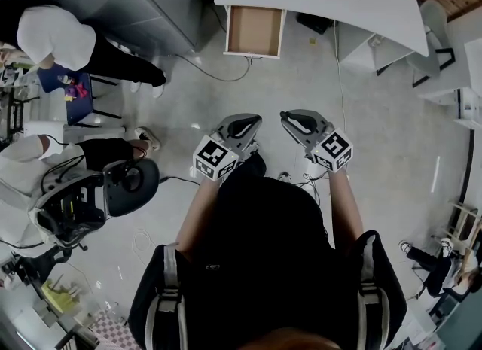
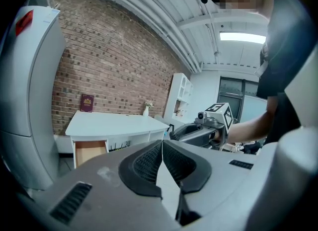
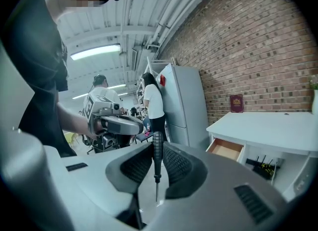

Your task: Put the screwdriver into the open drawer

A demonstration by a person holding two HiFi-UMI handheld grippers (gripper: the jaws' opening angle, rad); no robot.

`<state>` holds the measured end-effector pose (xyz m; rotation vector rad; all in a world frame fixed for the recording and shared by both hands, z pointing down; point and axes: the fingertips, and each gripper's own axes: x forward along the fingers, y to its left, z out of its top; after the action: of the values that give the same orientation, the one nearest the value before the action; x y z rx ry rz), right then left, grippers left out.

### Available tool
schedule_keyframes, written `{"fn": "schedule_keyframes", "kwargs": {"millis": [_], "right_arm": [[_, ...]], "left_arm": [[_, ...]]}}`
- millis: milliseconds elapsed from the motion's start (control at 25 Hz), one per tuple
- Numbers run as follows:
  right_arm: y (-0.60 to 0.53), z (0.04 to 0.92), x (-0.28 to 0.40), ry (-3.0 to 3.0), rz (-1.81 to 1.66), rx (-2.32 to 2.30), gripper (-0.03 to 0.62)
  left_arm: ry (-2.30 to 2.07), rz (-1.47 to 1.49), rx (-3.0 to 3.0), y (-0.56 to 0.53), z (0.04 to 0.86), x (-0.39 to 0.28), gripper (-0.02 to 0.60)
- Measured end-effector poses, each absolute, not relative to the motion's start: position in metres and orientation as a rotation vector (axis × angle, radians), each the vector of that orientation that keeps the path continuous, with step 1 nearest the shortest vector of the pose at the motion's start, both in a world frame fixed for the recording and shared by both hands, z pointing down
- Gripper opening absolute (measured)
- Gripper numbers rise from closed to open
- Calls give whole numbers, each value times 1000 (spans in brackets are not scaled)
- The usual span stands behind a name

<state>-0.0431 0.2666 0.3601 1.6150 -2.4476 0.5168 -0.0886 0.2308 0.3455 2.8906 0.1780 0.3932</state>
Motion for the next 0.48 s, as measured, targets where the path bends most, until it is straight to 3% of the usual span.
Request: {"fn": "schedule_keyframes", "kwargs": {"millis": [480], "right_arm": [[219,364,-50,-2409,506,1653,123]], "left_arm": [[227,373,2895,184,349,-97,16]]}}
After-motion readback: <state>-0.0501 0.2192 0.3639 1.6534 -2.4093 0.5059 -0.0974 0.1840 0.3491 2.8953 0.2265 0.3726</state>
